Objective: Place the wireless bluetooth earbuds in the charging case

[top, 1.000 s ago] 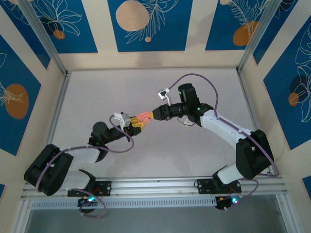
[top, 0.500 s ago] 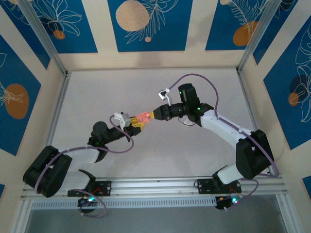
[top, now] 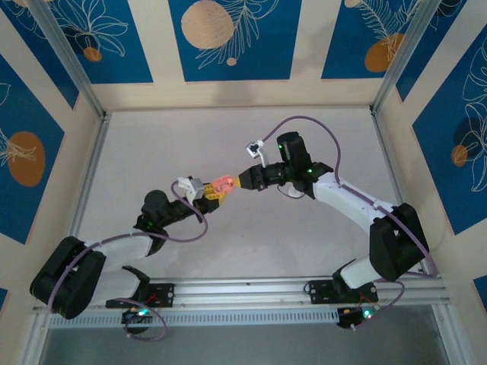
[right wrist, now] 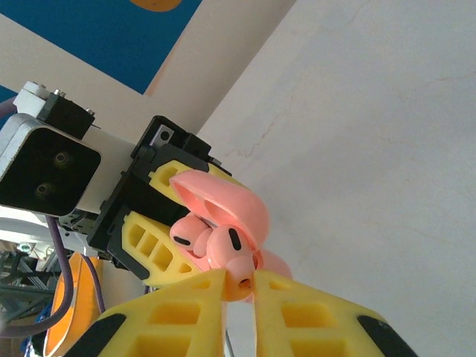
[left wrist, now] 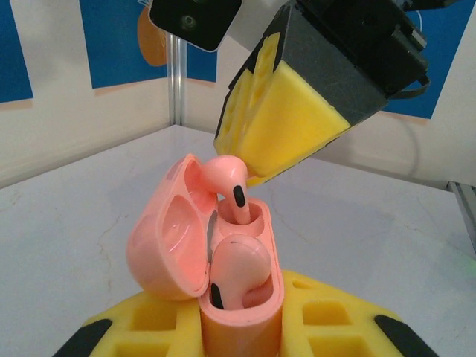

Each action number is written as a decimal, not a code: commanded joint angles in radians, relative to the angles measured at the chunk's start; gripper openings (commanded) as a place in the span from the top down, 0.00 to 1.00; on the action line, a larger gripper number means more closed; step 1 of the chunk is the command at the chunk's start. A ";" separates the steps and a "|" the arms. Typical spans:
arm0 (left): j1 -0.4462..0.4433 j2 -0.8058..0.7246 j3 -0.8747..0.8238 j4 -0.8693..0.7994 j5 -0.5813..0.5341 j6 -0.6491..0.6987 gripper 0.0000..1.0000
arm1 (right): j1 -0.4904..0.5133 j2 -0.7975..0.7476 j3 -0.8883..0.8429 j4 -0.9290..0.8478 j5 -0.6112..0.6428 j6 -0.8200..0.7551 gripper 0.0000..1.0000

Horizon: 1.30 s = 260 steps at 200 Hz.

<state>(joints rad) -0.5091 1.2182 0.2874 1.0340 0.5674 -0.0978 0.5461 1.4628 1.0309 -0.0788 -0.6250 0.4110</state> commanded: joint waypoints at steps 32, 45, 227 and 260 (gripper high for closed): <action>-0.006 -0.033 0.025 0.034 -0.033 0.023 0.80 | 0.033 -0.001 0.025 -0.079 0.005 -0.037 0.83; -0.007 -0.036 0.026 0.027 -0.043 0.025 0.80 | 0.036 -0.001 0.027 -0.087 0.010 -0.040 0.83; -0.014 -0.057 0.032 -0.011 -0.037 0.042 0.80 | 0.063 0.030 0.078 -0.106 0.037 -0.049 0.82; -0.020 -0.062 0.036 -0.029 -0.037 0.053 0.80 | 0.064 0.030 0.084 -0.115 0.063 -0.038 0.79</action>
<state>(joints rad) -0.5095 1.1812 0.2893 1.0012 0.5140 -0.0711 0.6033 1.4776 1.0809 -0.1734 -0.5945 0.3702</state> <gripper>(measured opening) 0.204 0.206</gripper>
